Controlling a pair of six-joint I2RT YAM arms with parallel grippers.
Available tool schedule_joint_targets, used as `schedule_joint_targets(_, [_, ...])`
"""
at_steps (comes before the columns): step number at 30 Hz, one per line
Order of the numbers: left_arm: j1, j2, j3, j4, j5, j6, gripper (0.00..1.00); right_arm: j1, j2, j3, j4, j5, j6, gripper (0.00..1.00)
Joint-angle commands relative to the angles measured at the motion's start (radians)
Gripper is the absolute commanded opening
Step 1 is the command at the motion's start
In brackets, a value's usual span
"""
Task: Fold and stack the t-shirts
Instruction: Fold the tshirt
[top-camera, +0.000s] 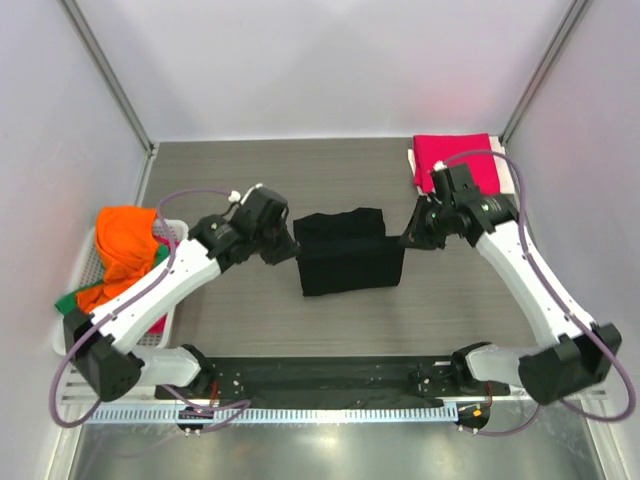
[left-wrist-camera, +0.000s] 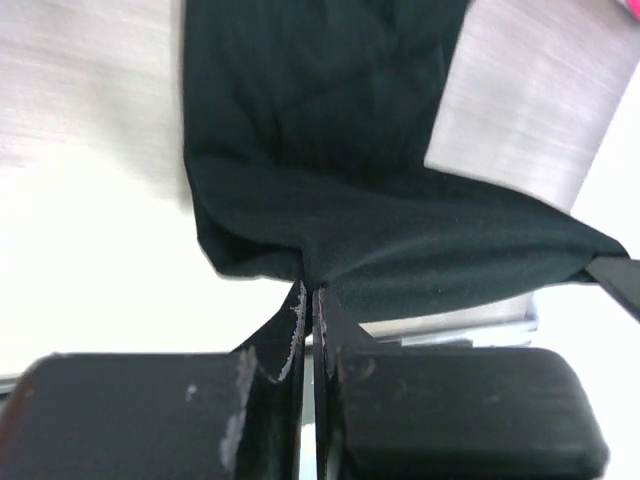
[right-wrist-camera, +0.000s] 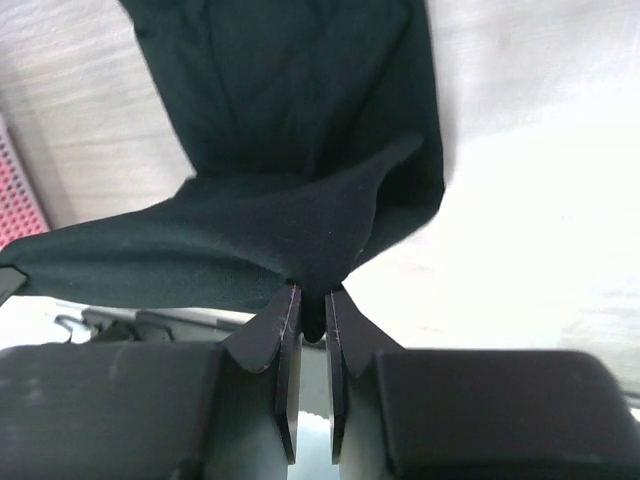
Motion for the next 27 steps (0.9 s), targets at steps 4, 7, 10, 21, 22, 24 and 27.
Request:
schedule_joint_targets(4, [0.158,0.16,0.134,-0.051,0.047,0.164,0.0,-0.034,0.215,0.198,0.039,0.142,-0.102,0.01])
schedule_joint_targets(7, [0.209,0.255,0.179,-0.043,0.082,0.204,0.0,-0.048,0.294,0.27,0.056,0.135,-0.12,0.01])
schedule_joint_targets(10, [0.257,0.342,0.226,-0.031,0.118,0.236,0.0,-0.06,0.395,0.33,0.073,0.121,-0.131,0.01])
schedule_joint_targets(21, [0.407,0.692,0.462,-0.028,0.243,0.342,0.0,-0.092,0.788,0.623,0.094,0.07,-0.148,0.01])
schedule_joint_targets(22, [0.41,0.718,0.514,-0.041,0.246,0.356,0.0,-0.094,0.811,0.646,0.094,0.066,-0.15,0.01])
schedule_joint_targets(24, [0.424,0.797,0.564,-0.057,0.25,0.367,0.0,-0.1,0.863,0.714,0.093,0.063,-0.147,0.01])
schedule_joint_targets(27, [0.439,0.879,0.652,-0.067,0.259,0.382,0.01,-0.111,0.944,0.787,0.093,0.043,-0.139,0.01])
